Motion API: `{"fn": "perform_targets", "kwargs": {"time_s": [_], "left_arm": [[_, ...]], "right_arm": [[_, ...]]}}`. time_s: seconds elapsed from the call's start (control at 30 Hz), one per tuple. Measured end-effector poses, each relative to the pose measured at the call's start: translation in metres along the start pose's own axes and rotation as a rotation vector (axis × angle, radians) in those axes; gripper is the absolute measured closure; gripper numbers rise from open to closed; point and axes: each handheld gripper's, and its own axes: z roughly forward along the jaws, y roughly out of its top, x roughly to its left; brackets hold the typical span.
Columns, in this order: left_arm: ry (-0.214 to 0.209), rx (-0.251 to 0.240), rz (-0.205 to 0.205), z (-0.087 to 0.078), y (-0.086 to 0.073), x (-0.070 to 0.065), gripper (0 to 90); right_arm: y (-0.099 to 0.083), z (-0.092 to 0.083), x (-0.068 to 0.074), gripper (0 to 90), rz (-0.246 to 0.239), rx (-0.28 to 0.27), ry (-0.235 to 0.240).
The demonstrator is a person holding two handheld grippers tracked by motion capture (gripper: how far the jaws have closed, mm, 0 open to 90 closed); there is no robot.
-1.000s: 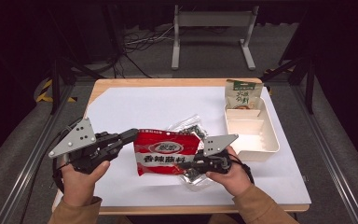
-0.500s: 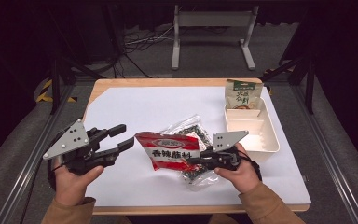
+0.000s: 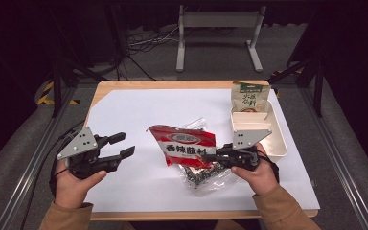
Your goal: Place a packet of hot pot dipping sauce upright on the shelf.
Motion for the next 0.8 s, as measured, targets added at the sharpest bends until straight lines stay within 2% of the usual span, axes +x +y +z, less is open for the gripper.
{"fn": "perform_targets", "kwargs": {"time_s": [0.03, 0.43, 0.57, 0.8], "left_arm": [[0.004, 0.012, 0.003, 0.001, -0.002, 0.002, 45.0], [0.05, 0.088, -0.095, 0.02, -0.03, 0.029, 41.5], [0.057, 0.086, -0.116, 0.022, -0.034, 0.034, 40.7], [0.044, 0.103, -0.113, 0.024, -0.038, 0.039, 39.6]], "right_arm": [[0.0, -0.003, -0.001, 86.9, 0.003, -0.003, -0.007], [0.003, -0.027, -0.005, 87.0, 0.002, -0.027, -0.059], [0.003, -0.032, -0.006, 87.0, 0.003, -0.037, -0.071], [0.006, -0.041, -0.008, 87.0, -0.003, -0.041, -0.095]]}}
